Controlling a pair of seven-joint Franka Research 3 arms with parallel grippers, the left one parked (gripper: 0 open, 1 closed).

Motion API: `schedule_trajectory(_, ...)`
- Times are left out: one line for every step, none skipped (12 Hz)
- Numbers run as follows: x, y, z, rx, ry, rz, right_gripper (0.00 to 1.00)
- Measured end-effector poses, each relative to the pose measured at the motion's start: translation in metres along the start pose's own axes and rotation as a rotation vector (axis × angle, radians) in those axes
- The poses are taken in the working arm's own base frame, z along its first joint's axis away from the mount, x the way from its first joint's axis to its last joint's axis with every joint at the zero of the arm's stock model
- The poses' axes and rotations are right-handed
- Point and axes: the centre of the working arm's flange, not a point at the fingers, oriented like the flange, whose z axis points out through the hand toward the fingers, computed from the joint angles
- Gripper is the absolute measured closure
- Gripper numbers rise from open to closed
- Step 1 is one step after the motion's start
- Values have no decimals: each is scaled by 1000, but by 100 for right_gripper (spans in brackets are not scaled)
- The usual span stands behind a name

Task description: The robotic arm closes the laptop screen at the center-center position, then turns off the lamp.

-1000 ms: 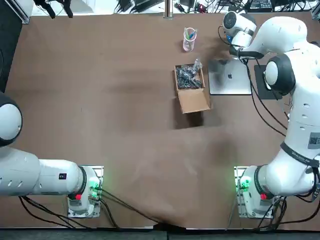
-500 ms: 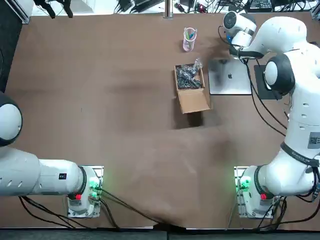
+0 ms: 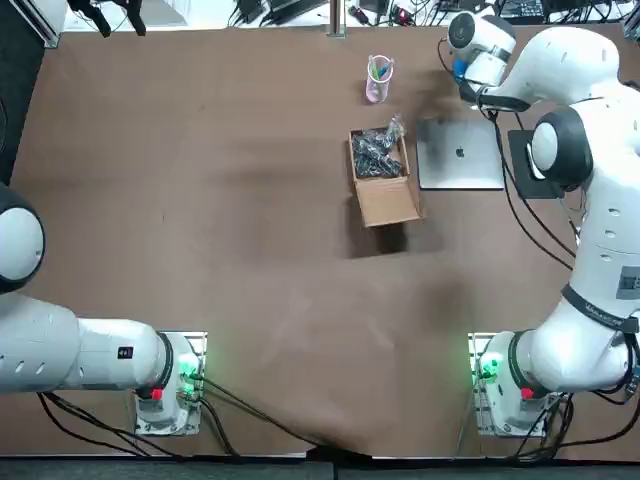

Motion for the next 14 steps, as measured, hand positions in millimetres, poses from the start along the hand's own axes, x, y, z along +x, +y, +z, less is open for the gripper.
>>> schedule_trajectory(6,1,-4,-1,8,3,98)
schedule_trajectory(11,2,-8,-5,15,6,98)
schedule_trajectory(16,4,-12,-16,20,8,98)
schedule_trajectory(20,6,-14,-34,24,9,96)
schedule_trajectory(23,6,-18,-53,28,6,96)
schedule_trajectory(26,6,-24,-74,32,-4,93)
schedule_trajectory(28,4,-29,-89,34,-17,83)
schedule_trajectory(30,2,-35,-94,34,-20,73)
schedule_trajectory(31,1,-40,-94,31,-17,62)
schedule_trajectory(31,-1,-48,-87,17,-10,39)
schedule_trajectory(30,-1,-53,-82,2,1,27)
schedule_trajectory(29,-1,-58,-76,-17,18,15)
schedule_trajectory(29,0,-62,-70,-37,33,4)
schedule_trajectory(28,0,-67,-64,-57,37,0)
